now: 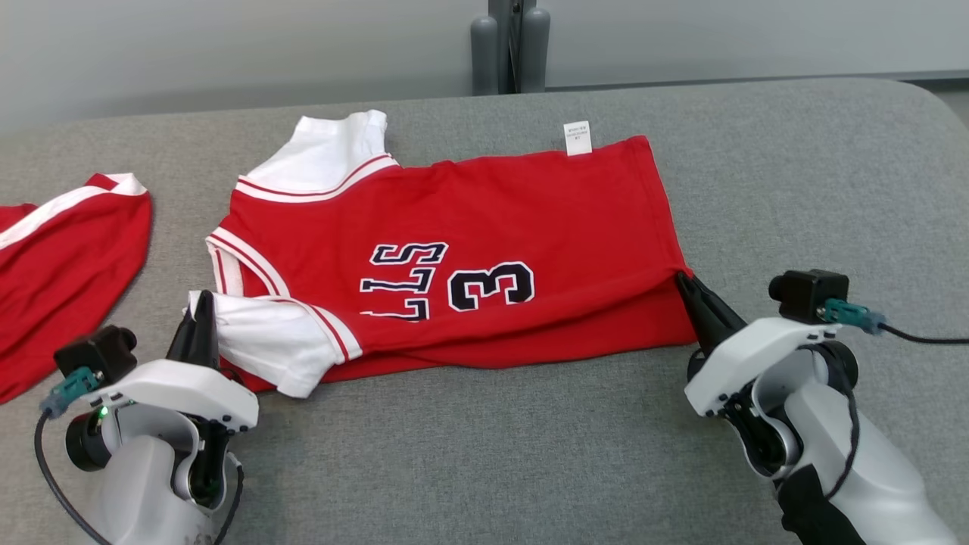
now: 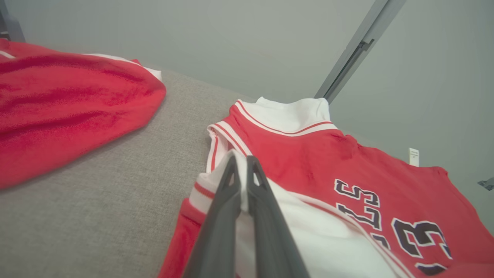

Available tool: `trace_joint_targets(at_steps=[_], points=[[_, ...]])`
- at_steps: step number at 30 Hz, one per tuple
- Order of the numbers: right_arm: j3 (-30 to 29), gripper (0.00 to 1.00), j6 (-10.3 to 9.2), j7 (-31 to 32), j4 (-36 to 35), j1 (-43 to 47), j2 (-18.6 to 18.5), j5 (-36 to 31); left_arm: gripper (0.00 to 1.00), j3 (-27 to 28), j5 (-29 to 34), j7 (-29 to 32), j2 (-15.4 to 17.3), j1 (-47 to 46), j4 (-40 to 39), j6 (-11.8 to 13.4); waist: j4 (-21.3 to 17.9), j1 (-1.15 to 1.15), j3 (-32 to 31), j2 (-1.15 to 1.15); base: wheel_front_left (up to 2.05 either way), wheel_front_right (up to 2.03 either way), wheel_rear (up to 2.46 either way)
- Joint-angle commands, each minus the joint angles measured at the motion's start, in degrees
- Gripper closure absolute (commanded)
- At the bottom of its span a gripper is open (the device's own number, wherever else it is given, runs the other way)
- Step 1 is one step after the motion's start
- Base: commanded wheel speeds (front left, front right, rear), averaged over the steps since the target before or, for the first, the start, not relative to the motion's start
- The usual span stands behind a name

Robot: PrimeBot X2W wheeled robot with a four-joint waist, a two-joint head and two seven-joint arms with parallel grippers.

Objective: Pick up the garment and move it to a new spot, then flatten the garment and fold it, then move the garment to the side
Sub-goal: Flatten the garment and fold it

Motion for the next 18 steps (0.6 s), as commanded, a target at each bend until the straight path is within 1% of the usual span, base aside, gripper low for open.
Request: trace_joint_targets(at_steps=[1, 8, 12, 18], points=[[0.2, 1.0, 0.01, -0.7, 0.9, -1.1, 0.0, 0.6, 1.0, 0.1, 0.2, -0.3, 0.5, -1.5, 0.8, -0.1, -0.4, 0.01, 0.6, 0.0, 0.0, 0.0, 0.0], [4.6, 1.0, 0.01, -3.8, 11.0, -8.6, 1.9, 1.9, 1.0, -0.6, 0.0, -1.4, 1.3, -8.4, 11.3, -1.4, -1.3, 0.01, 3.0, 0.0, 0.0, 0.0, 0.0], [6.5, 1.0, 0.01, -5.3, 14.5, -11.6, 3.1, 3.6, 1.0, -1.3, 0.2, -2.3, 1.1, -11.6, 15.5, -2.1, -1.4, 0.01, 4.2, 0.0, 0.0, 0.0, 0.0], [8.8, 1.0, 0.01, -6.9, 18.1, -14.4, 3.8, 5.5, 1.0, -2.0, 0.3, -3.3, 0.7, -14.8, 19.3, -2.6, -1.2, 0.01, 5.1, 0.0, 0.0, 0.0, 0.0]])
